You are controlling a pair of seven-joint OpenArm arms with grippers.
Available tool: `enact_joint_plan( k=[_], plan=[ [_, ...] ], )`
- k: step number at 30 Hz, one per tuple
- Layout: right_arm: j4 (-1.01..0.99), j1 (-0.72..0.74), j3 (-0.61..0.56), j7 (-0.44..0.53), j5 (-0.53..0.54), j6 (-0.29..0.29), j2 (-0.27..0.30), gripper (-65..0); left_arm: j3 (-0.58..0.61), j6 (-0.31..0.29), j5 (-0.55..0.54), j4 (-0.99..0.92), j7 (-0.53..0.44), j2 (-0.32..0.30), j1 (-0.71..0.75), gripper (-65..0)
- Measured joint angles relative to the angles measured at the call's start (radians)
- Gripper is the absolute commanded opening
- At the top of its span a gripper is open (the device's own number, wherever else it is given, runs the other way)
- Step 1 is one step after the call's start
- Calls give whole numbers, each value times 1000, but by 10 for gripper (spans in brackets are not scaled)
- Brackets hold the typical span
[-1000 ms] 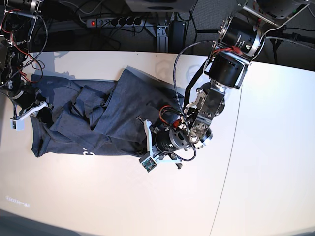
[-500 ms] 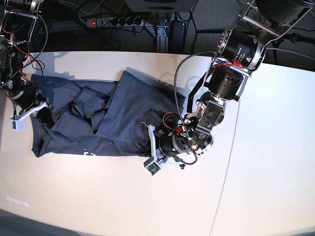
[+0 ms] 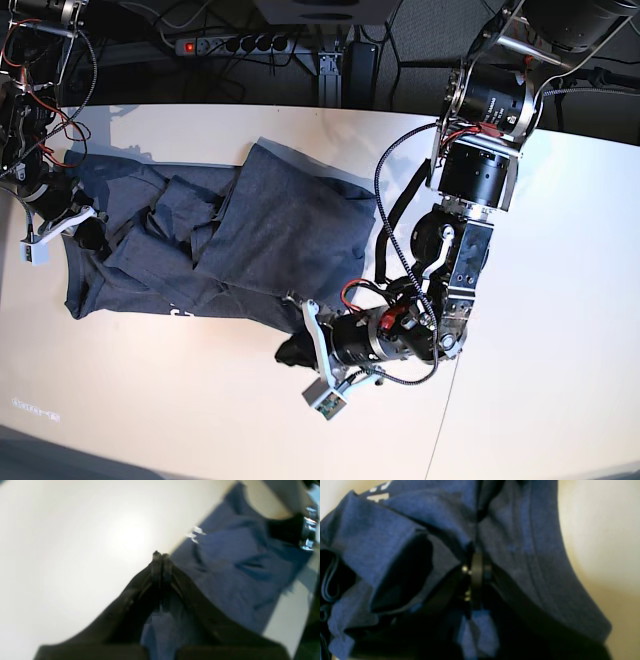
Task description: Fold the T-shirt properly
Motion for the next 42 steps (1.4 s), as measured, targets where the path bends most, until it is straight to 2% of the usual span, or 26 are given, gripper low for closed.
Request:
enact_joint_plan(
  k=[3,7,12,15,21,23,25,27,29,31,38,42],
  plan=[
    [0,0,0,0,0,0,0,-650,0,-2,-18,0,2,0,33,-650],
    [0,0,0,0,0,0,0,-650,0,-29,-142,0,64,0,94,-650],
    [0,0,0,1,0,0,0,-650,6,-29,-149,-1,61,0,187,-650],
    [0,0,0,0,0,0,0,-650,35,-29,-139,-1,-2,0,204,-650],
    [0,0,0,0,0,0,0,-650,142,-32,42,-88,-190,5,202,-650],
    [0,0,0,0,0,0,0,-650,147,-37,97,-154,-219,5,202,-650],
    [0,0,0,0,0,0,0,-650,137,-47,106,-206,-282,5,201,-650],
    [0,0,0,0,0,0,0,-650,111,-55,100,-230,-284,7,194,-650],
    [0,0,0,1,0,0,0,-650,69,-56,81,-229,-262,9,195,-650],
    [0,0,0,1,0,0,0,-650,21,-58,25,-200,-189,7,200,-650],
    [0,0,0,1,0,0,0,-650,-58,-56,-235,36,41,0,196,-650],
    [0,0,0,2,-5,0,0,-650,-57,-56,-273,85,133,2,198,-650]
  ],
)
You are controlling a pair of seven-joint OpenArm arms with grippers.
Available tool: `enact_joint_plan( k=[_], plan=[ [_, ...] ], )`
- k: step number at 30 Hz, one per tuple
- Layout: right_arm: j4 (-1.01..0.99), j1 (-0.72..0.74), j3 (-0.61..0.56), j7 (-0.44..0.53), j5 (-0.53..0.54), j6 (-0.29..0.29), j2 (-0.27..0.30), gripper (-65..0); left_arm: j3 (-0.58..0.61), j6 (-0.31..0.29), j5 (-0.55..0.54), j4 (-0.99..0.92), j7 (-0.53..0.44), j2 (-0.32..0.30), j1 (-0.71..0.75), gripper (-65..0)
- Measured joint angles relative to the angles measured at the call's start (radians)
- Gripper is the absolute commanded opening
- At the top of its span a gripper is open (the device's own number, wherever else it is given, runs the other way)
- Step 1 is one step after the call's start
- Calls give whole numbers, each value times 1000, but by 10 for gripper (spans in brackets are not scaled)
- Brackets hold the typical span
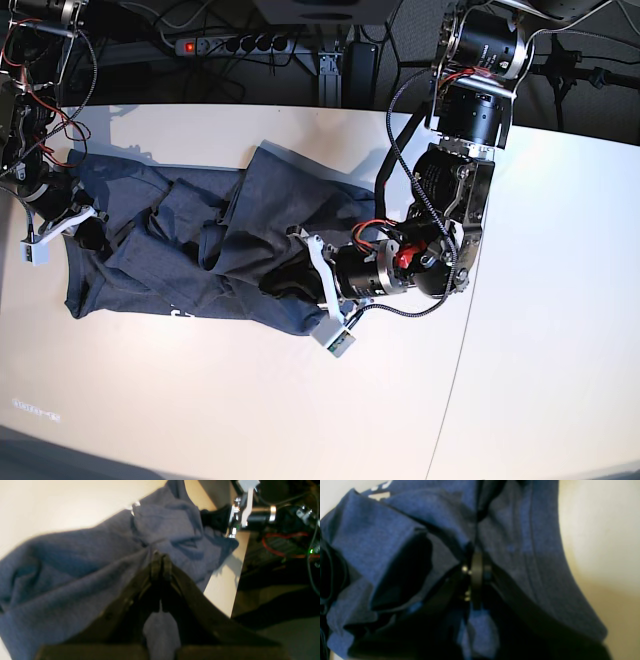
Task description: Fold the T-shirt properly
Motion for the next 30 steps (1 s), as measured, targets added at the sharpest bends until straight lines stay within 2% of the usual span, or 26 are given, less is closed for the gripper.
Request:
enact_joint_plan(
  k=[4,10,13,18,23,27,30],
  plan=[
    [0,0,0,0,-2,0,0,-650,0,0,6,-1,3,-32,35,-650],
    [0,0,0,1,-4,0,0,-650,-2,-1,11,-1,-51,-163,93,-650],
    [0,0,0,1,-4,0,0,-650,0,-1,10,-2,-71,-197,122,-650],
    [0,0,0,2,-3,0,0,-650,0,0,14,-3,-114,-210,161,-650],
    [0,0,0,1,-3,0,0,-650,0,2,80,-47,-231,-209,184,-650],
    [0,0,0,2,-3,0,0,-650,0,1,63,-56,-217,-208,168,-650],
    [0,0,0,2,-3,0,0,-650,1,0,-4,-53,-135,-210,143,-650]
  ],
)
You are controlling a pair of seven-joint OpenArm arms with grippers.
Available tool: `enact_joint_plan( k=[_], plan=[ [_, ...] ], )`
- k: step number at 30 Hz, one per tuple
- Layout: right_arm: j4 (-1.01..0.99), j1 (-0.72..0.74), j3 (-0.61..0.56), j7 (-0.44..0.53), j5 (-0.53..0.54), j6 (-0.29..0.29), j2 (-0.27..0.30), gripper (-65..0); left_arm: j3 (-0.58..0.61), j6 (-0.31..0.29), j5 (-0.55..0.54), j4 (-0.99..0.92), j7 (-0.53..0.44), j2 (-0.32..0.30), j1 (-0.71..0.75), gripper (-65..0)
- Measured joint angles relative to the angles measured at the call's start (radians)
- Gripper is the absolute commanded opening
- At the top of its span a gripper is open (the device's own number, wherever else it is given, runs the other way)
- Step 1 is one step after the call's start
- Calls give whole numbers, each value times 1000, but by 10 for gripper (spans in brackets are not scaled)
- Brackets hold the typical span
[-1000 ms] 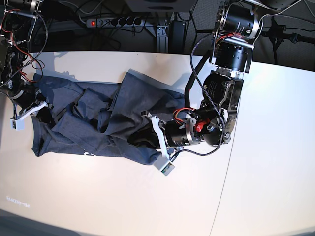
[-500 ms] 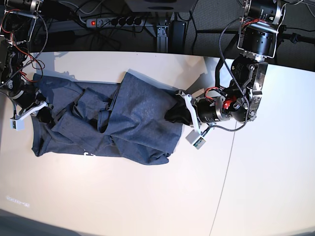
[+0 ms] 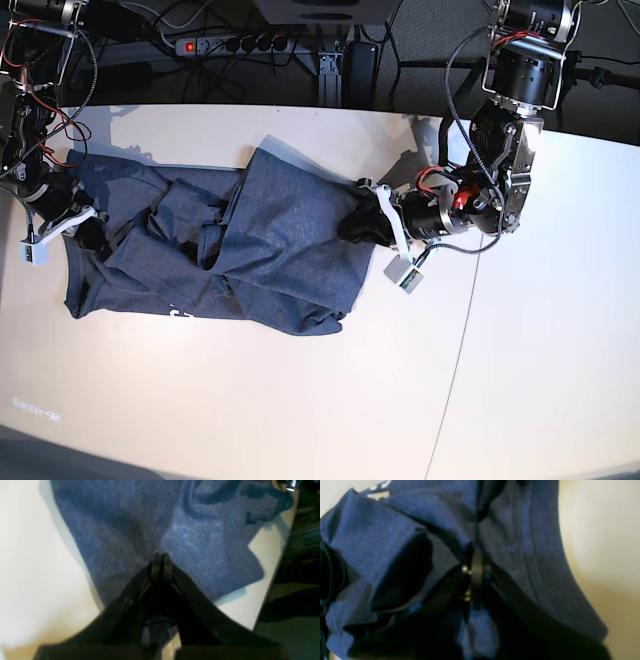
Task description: Fold the T-shirt properly
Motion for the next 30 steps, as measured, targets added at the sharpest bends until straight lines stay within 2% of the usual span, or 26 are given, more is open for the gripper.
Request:
enact_joint_plan(
  k=[2,6,9,11,15,17,21,26,30],
  plan=[
    [0,0,0,0,0,0,0,-650,0,0,-60,31,43,0,-23,-650],
    [0,0,0,0,0,0,0,-650,-1,1,-115,120,51,8,-65,-650],
    [0,0,0,0,0,0,0,-650,-2,1,-113,134,57,59,-63,-650],
    [0,0,0,0,0,0,0,-650,14,0,-58,133,51,104,-58,-650],
    [0,0,0,0,2,0,0,-650,37,0,95,132,-69,174,-61,-650],
    [0,0,0,-2,1,0,0,-650,43,0,156,129,-95,204,-61,-650],
    [0,0,0,-4,3,0,0,-650,45,0,249,35,-138,261,-82,-650],
    [0,0,0,-4,4,0,0,-650,45,0,356,-135,-275,296,-129,-650],
    [0,0,0,-3,4,0,0,-650,44,0,420,-197,-321,314,-130,-650]
  ],
)
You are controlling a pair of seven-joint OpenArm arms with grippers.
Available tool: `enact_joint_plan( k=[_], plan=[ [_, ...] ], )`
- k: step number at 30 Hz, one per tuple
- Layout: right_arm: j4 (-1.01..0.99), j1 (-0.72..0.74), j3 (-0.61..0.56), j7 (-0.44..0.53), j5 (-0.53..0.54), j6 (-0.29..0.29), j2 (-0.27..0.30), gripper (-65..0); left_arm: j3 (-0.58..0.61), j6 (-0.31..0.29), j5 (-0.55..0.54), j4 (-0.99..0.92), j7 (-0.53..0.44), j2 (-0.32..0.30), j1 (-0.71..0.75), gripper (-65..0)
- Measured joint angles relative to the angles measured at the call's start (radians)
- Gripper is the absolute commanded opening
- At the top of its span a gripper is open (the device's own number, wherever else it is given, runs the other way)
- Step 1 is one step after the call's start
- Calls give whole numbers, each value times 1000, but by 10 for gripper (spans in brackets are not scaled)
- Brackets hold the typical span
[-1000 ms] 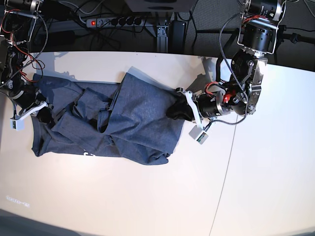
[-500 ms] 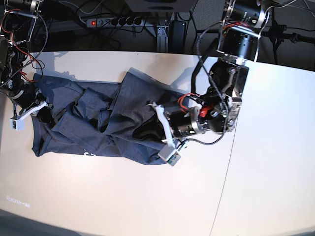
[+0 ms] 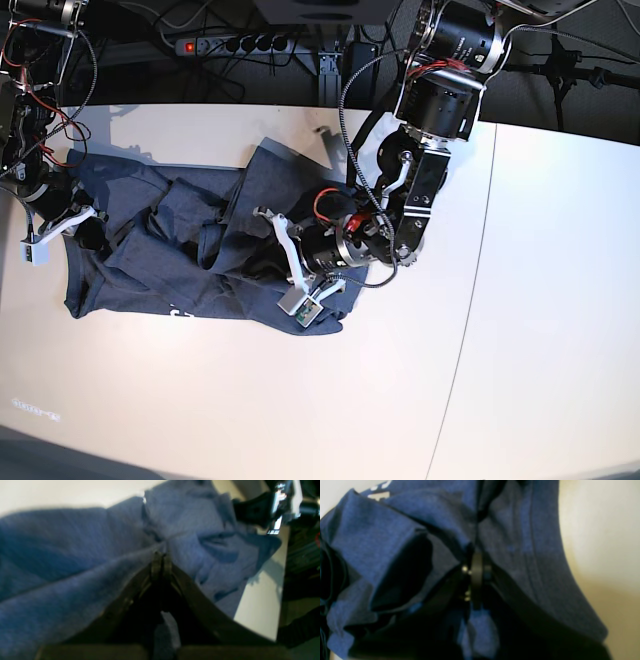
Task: Fold the T-shirt properly
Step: 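Regrasp the folded shirt end with the left gripper and press it down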
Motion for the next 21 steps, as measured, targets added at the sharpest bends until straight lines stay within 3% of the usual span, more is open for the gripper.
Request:
enact_joint_plan(
  k=[8,13,18,21],
  plan=[
    [0,0,0,0,0,0,0,-650,0,0,6,-41,-10,29,3,-650],
    [0,0,0,0,0,0,0,-650,35,0,125,-73,-122,27,14,-650],
    [0,0,0,0,-1,0,0,-650,53,2,129,-185,-228,30,12,-650],
    [0,0,0,0,0,0,0,-650,53,3,134,-197,-235,30,8,-650]
  ],
)
